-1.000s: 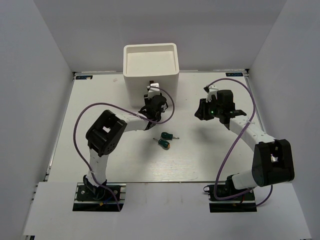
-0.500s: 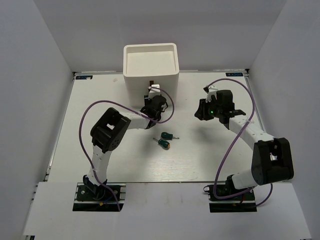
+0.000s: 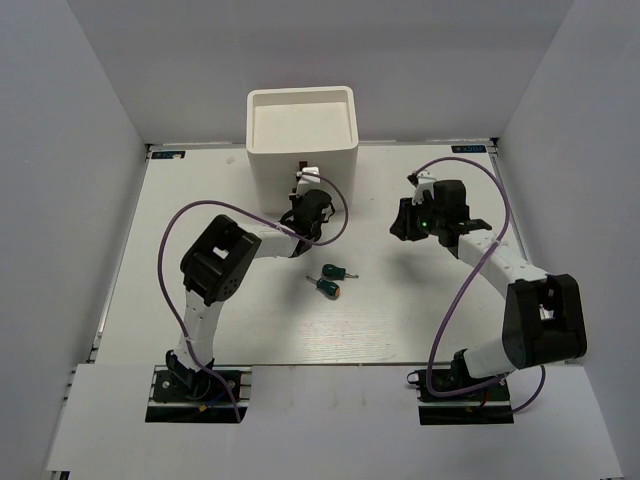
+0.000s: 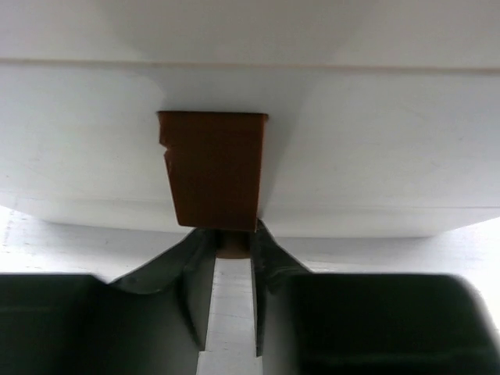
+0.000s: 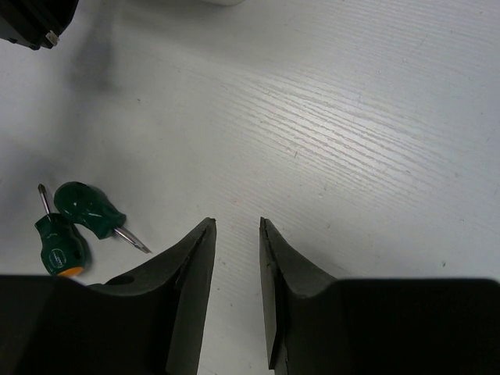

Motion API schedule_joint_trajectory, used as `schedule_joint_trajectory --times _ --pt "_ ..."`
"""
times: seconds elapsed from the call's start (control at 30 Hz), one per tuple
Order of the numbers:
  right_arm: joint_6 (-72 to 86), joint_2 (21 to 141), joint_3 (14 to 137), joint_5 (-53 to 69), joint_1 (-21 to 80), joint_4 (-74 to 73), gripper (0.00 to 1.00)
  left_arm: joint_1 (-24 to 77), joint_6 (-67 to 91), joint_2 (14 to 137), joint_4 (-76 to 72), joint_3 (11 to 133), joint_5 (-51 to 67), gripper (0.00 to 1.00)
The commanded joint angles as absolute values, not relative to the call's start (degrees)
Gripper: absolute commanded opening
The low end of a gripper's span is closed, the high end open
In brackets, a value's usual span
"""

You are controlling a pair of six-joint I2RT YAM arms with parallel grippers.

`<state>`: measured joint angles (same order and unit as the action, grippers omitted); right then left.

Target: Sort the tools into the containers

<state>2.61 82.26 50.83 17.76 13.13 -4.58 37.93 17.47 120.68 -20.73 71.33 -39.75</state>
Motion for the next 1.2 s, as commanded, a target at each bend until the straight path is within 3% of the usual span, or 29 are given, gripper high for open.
schedule_joint_trajectory --times 0.0,0.03,0.23,1.07,1.17 --pt "2.3 82.7 52.0 18.1 12.9 -3.7 0.35 37.3 17.1 120.8 -22.5 73.2 -40.3 0.28" --pt "2.3 82.9 52.0 18.0 12.7 -3.7 0.35 37.3 17.1 120.8 -22.5 72.7 -40.3 0.21" --pt "2.0 83.0 52.0 18.0 12.7 -3.8 0.35 37.3 17.1 120.1 -23.1 72.2 -40.3 0.00" --pt "1.2 82.4 51.3 19.6 12.9 -3.3 0.35 40.5 20.4 112.0 -24.2 60.8 -39.7 0.00" --pt "0.3 81.8 51.1 21.6 13.0 -2.9 0.41 41.6 21.1 110.6 -24.2 58.3 -39.7 0.00"
